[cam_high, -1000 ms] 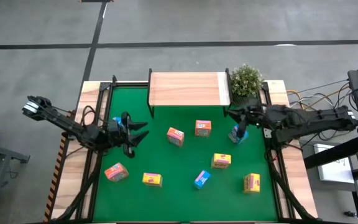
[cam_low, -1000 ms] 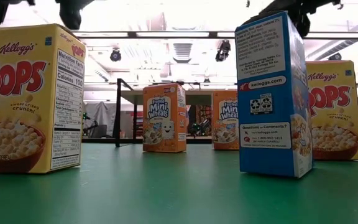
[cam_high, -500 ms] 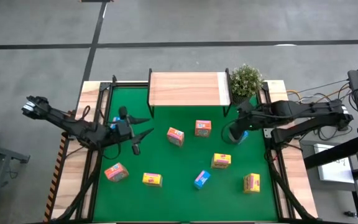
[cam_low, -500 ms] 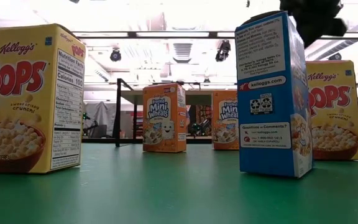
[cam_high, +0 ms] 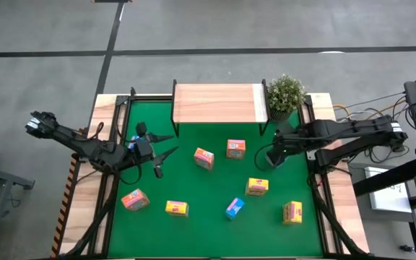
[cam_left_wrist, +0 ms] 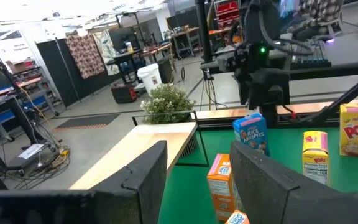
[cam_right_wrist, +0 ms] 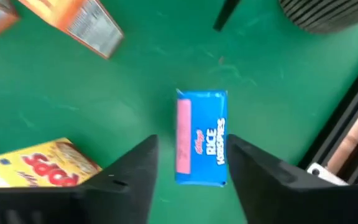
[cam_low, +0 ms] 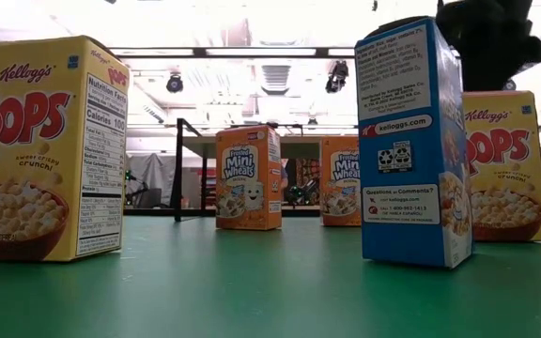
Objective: Stack cereal on shelf
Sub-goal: Put the top right blue cereal box on the shelf
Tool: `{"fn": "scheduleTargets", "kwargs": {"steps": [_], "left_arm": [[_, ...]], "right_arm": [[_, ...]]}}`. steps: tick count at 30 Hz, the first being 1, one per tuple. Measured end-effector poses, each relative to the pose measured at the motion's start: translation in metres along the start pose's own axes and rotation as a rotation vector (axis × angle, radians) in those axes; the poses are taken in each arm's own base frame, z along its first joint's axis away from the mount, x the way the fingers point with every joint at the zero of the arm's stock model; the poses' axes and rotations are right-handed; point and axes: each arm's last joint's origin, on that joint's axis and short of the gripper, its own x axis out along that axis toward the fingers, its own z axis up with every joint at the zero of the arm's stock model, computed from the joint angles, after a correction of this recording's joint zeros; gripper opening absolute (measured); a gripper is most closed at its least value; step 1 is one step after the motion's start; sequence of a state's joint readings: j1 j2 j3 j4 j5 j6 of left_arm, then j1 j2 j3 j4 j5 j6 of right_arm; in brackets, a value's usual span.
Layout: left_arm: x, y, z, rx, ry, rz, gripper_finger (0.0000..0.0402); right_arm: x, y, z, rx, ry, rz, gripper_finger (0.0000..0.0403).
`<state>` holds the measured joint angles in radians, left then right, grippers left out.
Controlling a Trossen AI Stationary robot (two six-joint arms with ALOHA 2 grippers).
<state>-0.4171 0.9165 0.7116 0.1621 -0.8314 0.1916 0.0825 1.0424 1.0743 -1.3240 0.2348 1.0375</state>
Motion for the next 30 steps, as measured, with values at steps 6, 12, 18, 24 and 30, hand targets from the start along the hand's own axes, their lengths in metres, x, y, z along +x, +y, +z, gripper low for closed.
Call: {"fn": "scheduleTargets", "kwargs": {"steps": [6,12,18,24,30], "left_arm": [[0.0,0.0,0.0,0.0,0.0,0.0,0.0159],[0.0,0.0,0.0,0.0,0.001,0.0,0.0159],[0.0,0.0,0.0,0.0,0.001,0.0,0.0159],[0.0,-0.001,-0.001,0.002,0.003,-0.001,0.0159],[0.0,-0.001,-0.001,-0.01,0.003,-0.001,0.0159]], "right_arm": [[0.014,-0.003,-0.006,-0.002,0.026,-0.044,0.0271],[0.022,-0.003,-0.008,-0.026,0.026,-0.044,0.0296],[0.035,-0.002,-0.011,-0.038,0.021,-0.035,0.0286],[0.048,-0.004,-0.015,-0.041,0.014,-0.06,0.025],[0.049,-0.004,-0.015,-0.042,0.014,-0.061,0.019]]}}
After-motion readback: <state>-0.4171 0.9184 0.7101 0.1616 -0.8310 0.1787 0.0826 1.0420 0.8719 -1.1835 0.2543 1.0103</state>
